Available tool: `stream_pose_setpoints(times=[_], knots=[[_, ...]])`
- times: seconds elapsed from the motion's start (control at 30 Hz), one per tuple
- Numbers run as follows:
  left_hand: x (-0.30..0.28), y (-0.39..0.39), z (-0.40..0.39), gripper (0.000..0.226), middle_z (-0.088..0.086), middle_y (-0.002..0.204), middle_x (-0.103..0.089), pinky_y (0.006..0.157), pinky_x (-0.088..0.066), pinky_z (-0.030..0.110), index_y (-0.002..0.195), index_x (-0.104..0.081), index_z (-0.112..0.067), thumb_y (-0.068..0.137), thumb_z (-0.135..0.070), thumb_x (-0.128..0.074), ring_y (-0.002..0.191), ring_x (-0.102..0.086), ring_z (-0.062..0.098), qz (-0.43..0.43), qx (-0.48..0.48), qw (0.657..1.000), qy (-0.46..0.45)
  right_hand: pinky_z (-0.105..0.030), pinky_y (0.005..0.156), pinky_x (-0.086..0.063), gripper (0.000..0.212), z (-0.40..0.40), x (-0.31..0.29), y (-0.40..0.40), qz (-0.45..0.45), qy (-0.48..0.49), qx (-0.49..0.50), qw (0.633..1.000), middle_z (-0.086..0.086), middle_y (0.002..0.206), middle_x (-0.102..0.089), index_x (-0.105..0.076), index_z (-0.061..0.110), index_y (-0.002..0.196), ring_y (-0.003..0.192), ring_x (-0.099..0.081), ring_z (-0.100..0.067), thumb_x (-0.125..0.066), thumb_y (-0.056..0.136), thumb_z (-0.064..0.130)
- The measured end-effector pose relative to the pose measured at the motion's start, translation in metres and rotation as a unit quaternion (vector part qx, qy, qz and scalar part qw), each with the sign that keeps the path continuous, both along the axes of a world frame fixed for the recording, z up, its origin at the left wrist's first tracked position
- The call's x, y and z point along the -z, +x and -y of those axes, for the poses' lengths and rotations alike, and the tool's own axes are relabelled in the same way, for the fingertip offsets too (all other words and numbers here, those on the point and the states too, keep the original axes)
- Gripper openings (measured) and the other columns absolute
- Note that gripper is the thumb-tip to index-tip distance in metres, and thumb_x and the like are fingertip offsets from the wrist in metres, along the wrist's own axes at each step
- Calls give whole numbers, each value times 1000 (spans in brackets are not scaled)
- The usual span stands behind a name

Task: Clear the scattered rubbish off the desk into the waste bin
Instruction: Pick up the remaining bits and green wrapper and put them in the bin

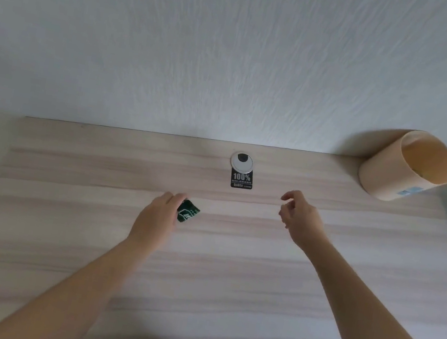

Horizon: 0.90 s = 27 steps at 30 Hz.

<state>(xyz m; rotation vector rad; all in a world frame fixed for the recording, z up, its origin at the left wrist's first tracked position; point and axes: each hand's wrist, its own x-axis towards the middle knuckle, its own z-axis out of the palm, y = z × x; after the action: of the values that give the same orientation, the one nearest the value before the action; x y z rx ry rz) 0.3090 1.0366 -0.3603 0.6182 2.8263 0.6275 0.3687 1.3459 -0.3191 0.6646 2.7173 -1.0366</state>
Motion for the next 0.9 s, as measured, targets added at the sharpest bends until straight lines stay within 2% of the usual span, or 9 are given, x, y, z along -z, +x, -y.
stream_pose_setpoints(times=[0.07,0.17,0.3,0.4,0.5,0.57,0.7,0.8,0.9], knots=[[-14,17,-14,29,11,94,-54,59,-50,40,113,-56,-16,87,-4,-50,84,-54,32,-12,12,1000,23,-30,56,-42,17,2,-12,28,-19,25,-3,999,-2,78,-61,-59,17,102,65,-55,-18,-45,93,15],[-32,47,-40,11,6,87,-49,55,-48,36,98,-54,-17,90,-23,-48,78,-53,27,-27,38,997,68,-29,66,-39,19,2,-25,74,-15,53,-21,998,-4,90,-60,-64,12,96,78,-56,-20,-47,96,21],[-53,83,-78,33,2,83,-46,47,-38,29,88,-49,-16,79,-43,-65,67,-47,19,-33,106,989,97,-24,52,-32,28,-5,-37,140,-33,52,19,998,5,66,-48,-53,15,71,60,-47,-16,-58,91,35],[-66,110,-104,36,0,78,-45,44,-35,29,83,-44,-16,78,-42,-67,56,-45,20,-41,168,981,87,-19,46,-26,35,-14,-46,193,-48,67,52,995,9,59,-40,-44,19,66,52,-40,-5,-65,84,40],[-75,139,-131,32,1,69,-48,43,-40,34,78,-41,-15,84,-39,-62,50,-48,27,-49,224,971,66,-22,47,-31,34,-24,-54,246,-59,71,89,992,10,60,-40,-45,19,68,54,-41,-11,-70,81,39],[-82,165,-149,31,1,64,-51,43,-41,35,77,-41,-14,88,-38,-57,49,-50,29,-55,259,962,60,-19,46,-28,32,-33,-60,282,-59,73,119,988,11,60,-41,-46,20,71,54,-41,-7,-68,82,42],[-101,226,-185,20,-8,60,-53,45,-35,28,94,-50,-16,93,-35,-52,49,-55,25,-44,309,947,78,-28,50,-35,32,-45,-75,360,-74,81,159,981,3,62,-52,-55,14,73,56,-49,-18,-65,84,42],[-114,274,-212,15,-7,58,-62,48,-47,32,92,-53,-20,94,-33,-48,47,-55,16,-29,340,937,76,-32,58,-44,25,-50,-85,422,-86,95,176,976,-1,70,-63,-65,12,78,63,-56,-20,-65,85,36],[-122,316,-238,14,-3,63,-67,51,-50,37,88,-58,-18,93,-29,-51,53,-60,20,-44,372,925,67,-29,53,-36,22,-57,-91,476,-113,115,212,964,4,68,-57,-62,13,75,60,-50,-17,-65,86,31]])
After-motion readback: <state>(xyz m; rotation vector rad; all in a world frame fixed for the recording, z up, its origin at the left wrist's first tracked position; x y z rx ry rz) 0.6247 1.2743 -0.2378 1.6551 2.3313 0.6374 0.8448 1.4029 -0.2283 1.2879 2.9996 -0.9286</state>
